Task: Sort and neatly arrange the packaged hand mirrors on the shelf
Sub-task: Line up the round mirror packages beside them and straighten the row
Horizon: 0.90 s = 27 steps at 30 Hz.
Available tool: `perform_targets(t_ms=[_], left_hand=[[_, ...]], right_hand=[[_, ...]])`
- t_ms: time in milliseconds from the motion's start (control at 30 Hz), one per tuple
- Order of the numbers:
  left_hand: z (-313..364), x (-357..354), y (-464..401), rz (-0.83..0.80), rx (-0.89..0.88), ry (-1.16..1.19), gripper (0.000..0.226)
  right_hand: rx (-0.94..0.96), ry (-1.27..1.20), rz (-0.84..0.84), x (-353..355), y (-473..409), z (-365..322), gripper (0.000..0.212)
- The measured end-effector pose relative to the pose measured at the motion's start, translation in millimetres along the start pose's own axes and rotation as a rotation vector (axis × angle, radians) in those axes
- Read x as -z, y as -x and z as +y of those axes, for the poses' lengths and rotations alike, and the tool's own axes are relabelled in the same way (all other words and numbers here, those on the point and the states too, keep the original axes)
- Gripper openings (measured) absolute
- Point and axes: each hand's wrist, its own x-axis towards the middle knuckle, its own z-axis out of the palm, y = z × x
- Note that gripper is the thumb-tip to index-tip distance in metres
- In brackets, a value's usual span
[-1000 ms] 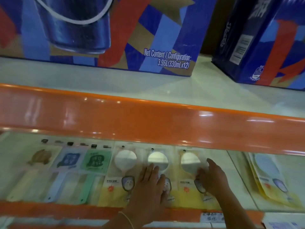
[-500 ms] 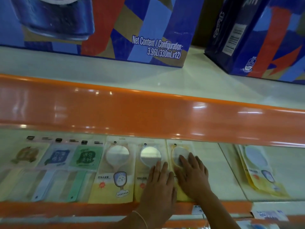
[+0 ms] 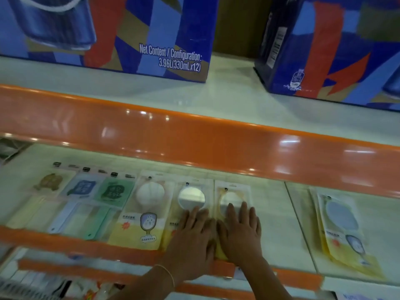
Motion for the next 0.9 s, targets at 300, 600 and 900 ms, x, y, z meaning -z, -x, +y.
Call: perform_targets(t_ms=[300,600,900], left_hand=[[2,-6,1,0.028,0.037,-0.081,0.059],[2,-9,3,0.033,0.039,-0.112,0.056],[4,-10,3,0.049,0.062,-0.115,0.057]], right_hand=[[0.069,-0.084,-0.071,9,-2,9,0.086],[0.214,-0.103,0.007,11,5,33,0.082],[0.239,-0.239,0.127,3,4,40,0.056]])
